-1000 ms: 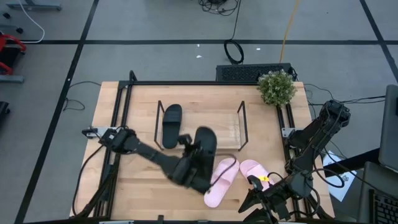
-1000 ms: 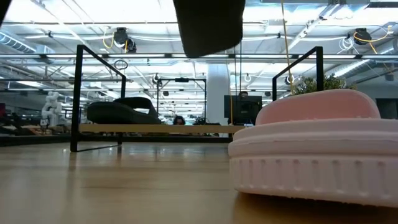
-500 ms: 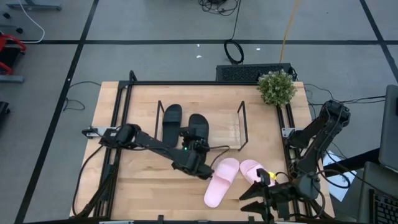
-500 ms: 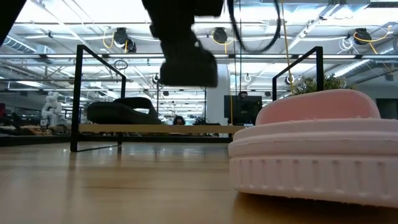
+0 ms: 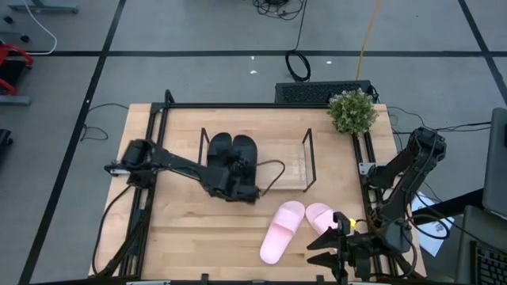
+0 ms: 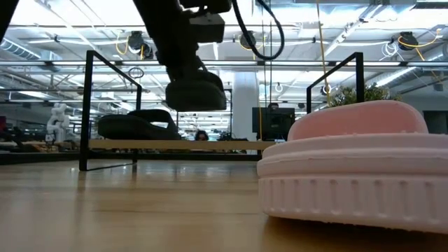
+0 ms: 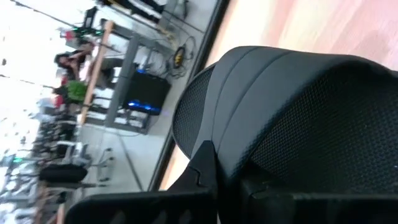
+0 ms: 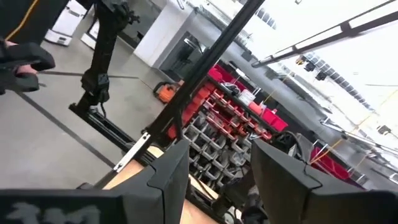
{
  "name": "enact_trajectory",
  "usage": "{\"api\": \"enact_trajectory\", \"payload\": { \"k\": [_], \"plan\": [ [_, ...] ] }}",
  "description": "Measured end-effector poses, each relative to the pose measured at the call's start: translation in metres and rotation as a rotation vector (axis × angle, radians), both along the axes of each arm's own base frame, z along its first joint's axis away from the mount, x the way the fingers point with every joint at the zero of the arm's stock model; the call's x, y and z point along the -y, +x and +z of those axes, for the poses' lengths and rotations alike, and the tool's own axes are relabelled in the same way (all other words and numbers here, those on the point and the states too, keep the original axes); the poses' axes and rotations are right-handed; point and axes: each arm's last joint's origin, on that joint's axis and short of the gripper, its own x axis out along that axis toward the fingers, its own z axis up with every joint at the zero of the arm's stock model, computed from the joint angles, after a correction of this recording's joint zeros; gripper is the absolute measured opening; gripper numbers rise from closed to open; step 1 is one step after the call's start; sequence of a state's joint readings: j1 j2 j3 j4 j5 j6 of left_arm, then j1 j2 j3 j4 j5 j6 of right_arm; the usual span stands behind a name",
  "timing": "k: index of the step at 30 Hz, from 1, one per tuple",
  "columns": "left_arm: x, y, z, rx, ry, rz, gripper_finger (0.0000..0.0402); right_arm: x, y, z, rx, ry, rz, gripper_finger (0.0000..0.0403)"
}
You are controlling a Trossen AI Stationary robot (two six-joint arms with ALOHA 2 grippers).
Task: Pick and place slides into the shelf
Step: Put the black slipper on the shelf
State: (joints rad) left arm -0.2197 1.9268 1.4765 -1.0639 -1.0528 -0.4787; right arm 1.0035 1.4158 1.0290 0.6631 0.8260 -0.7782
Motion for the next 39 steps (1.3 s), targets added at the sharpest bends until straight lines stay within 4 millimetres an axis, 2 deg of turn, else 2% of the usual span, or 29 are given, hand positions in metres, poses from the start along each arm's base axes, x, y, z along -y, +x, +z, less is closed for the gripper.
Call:
{"api": "enact_trajectory", "payload": {
  "k": [7, 13, 28, 39],
  "plan": [
    [-0.030, -0.016, 0.006, 0.031, -0.063, -0.010, 0.0000, 0.003, 0.000, 0.001, 0.002, -0.030, -0.101, 0.0164],
    [-0.046, -0.007, -0.004, 0.059, -0.124, -0.045, 0.0000, 0.007, 0.006, 0.001, 0.004, -0.045, -0.124, 0.0164],
    [-0.050, -0.016, -0.028, 0.042, -0.128, 0.000, 0.0000, 0.019, 0.020, 0.001, 0.000, -0.076, -0.187, 0.0164],
    [-0.050, -0.014, -0.032, 0.042, -0.148, -0.031, 0.0000, 0.024, 0.026, 0.001, -0.001, -0.073, -0.210, 0.0164]
  ]
}}
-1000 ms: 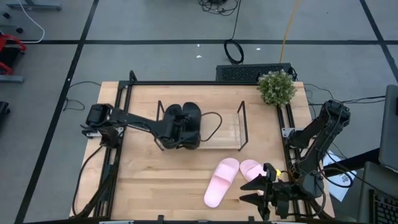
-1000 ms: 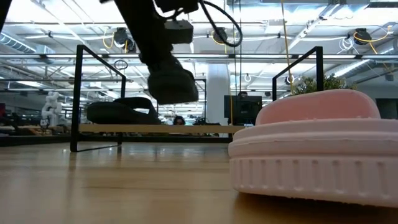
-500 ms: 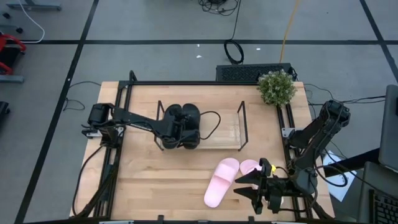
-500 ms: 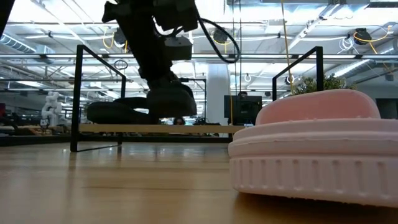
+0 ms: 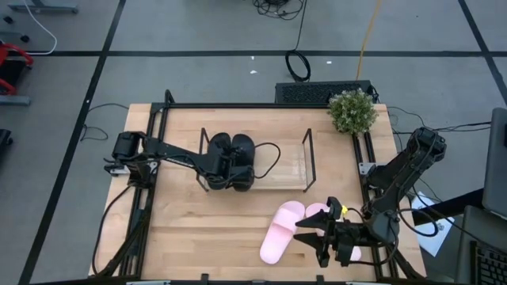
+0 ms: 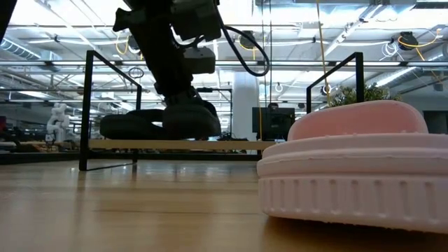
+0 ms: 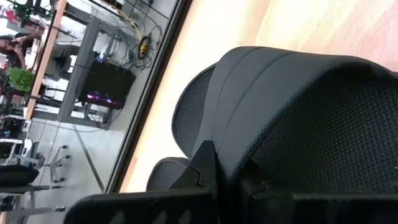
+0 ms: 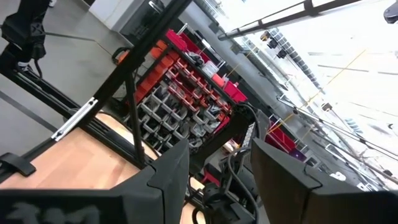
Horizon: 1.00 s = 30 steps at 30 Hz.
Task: Pick and place slides into the shelf
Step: Put the black slipper on the shelf
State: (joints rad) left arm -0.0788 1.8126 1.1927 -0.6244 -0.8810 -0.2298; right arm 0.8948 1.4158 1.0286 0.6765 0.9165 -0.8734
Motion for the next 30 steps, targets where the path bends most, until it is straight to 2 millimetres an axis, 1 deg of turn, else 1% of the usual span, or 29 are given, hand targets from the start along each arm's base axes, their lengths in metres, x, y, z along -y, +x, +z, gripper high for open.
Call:
{"api": "enact_trajectory", "payload": {
  "k": [5, 13, 30],
  "plan": [
    [-0.001, 0.000, 0.000, -0.008, 0.002, -0.004, 0.0000, 0.000, 0.000, 0.000, 0.000, 0.001, 0.001, 0.0164],
    [-0.004, -0.006, -0.010, -0.039, -0.010, 0.003, 0.0000, 0.000, 0.000, 0.000, 0.000, 0.016, 0.004, 0.0164],
    [-0.006, -0.007, -0.011, -0.054, -0.007, 0.002, 0.0004, 0.000, 0.000, 0.000, 0.001, 0.023, 0.005, 0.0164]
  ]
}}
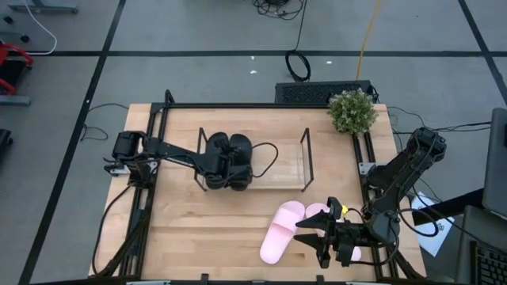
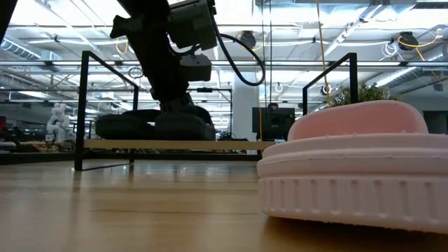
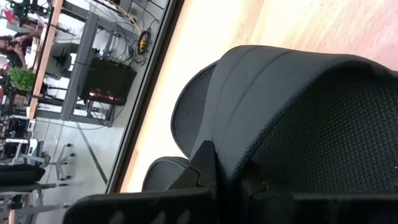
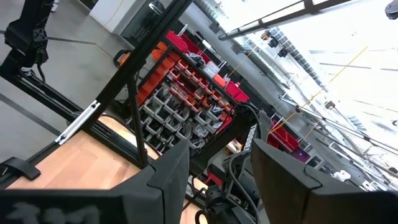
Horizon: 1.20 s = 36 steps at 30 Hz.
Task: Pick and place slides into the shelf
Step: Put the black slipper on the shelf
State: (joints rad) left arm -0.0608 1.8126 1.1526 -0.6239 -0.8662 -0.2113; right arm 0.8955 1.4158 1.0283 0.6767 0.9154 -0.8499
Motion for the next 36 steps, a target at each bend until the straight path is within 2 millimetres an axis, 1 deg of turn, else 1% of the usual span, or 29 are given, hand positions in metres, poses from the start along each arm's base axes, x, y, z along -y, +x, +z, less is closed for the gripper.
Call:
{"api": "enact_trajectory", "payload": {
  "k": [15, 36],
  "plan": [
    [-0.0002, -0.0001, -0.0001, -0.033, 0.007, -0.026, 0.0090, 0.0000, 0.0000, -0.0001, 0.000, 0.000, 0.000, 0.0164],
    [0.0002, -0.0003, -0.0003, 0.004, -0.030, -0.002, 0.0194, 0.0001, -0.0001, 0.0000, 0.000, 0.000, 0.000, 0.0164]
  ]
}}
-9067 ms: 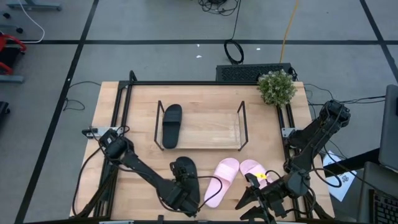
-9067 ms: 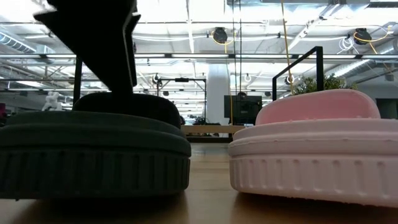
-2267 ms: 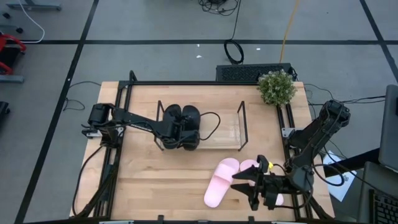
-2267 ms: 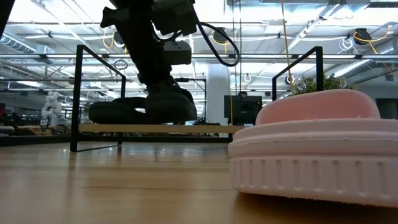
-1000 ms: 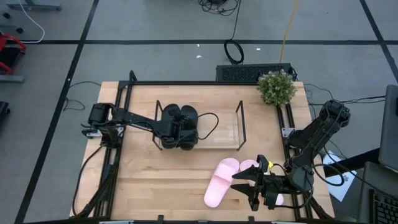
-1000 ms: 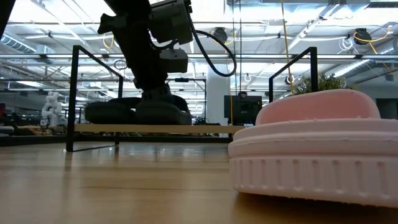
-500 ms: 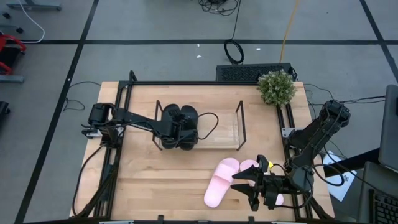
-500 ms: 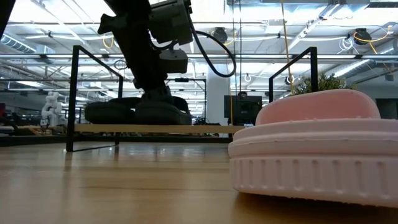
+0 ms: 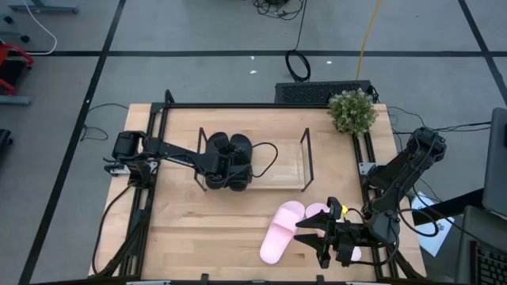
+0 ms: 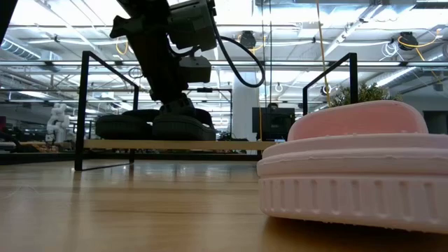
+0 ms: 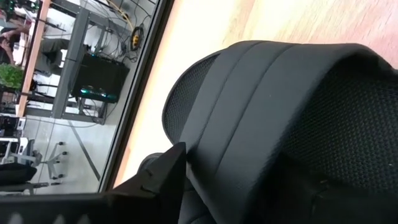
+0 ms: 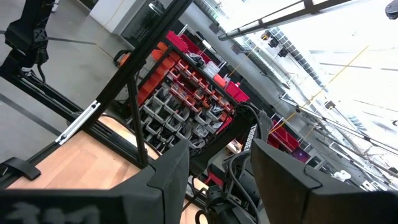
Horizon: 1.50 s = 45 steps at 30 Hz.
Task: Pick and place slides into the shelf
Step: Put the black slipper on the shelf, then put the left pink slipper on the shelf
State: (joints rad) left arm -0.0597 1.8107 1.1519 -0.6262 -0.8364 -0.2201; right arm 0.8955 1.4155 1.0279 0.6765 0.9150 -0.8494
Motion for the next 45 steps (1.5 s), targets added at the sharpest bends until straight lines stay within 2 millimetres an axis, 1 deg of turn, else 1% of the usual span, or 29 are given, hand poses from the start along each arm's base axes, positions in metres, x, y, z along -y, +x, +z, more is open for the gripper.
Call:
{"api": "enact_trajectory", "payload": {
  "k": [7, 13, 22, 25, 28, 30, 33, 35, 37, 39, 41, 43, 45],
  "plan": [
    [0.003, 0.000, 0.002, 0.014, -0.006, -0.002, 0.0218, 0.000, 0.000, 0.000, 0.000, 0.000, 0.000, 0.0164],
    [0.006, -0.001, 0.006, 0.033, -0.018, -0.010, 0.0227, 0.000, 0.000, 0.000, 0.000, 0.000, 0.000, 0.0164],
    [0.009, -0.001, 0.007, 0.055, -0.056, -0.006, 0.0237, 0.000, 0.000, 0.000, 0.000, 0.000, 0.000, 0.0164],
    [0.014, -0.001, 0.013, 0.077, -0.066, -0.017, 0.0237, 0.000, 0.000, 0.000, 0.000, 0.000, 0.000, 0.0164],
    [0.024, -0.001, 0.026, 0.099, -0.074, -0.043, 0.0237, 0.000, 0.000, 0.000, 0.000, 0.000, 0.000, 0.0164],
    [0.033, 0.000, 0.041, 0.155, -0.091, -0.070, 0.0237, 0.000, 0.000, 0.000, 0.000, 0.000, 0.000, 0.0164],
    [0.051, -0.007, 0.058, 0.195, -0.170, -0.114, 0.0237, 0.000, 0.000, 0.000, 0.001, 0.004, -0.001, 0.0164],
    [0.068, -0.013, 0.071, 0.259, -0.257, -0.164, 0.0237, 0.000, 0.000, -0.001, -0.003, -0.003, -0.001, 0.0164],
    [0.088, -0.017, 0.076, 0.290, -0.321, -0.230, 0.0237, 0.000, 0.000, -0.001, -0.002, -0.003, -0.003, 0.0164],
    [0.113, -0.020, 0.079, 0.320, -0.364, -0.323, 0.0237, 0.000, 0.000, -0.001, -0.002, -0.006, -0.001, 0.0164],
    [0.138, -0.024, 0.075, 0.308, -0.368, -0.439, 0.0237, 0.001, 0.000, -0.001, -0.002, -0.008, -0.003, 0.0164],
    [0.163, -0.022, 0.074, 0.335, -0.368, -0.567, 0.0237, 0.001, 0.000, -0.001, 0.000, -0.007, -0.003, 0.0164],
    [0.182, -0.021, 0.064, 0.322, -0.338, -0.668, 0.0237, 0.001, 0.001, 0.000, 0.004, -0.002, -0.005, 0.0164]
  ]
}}
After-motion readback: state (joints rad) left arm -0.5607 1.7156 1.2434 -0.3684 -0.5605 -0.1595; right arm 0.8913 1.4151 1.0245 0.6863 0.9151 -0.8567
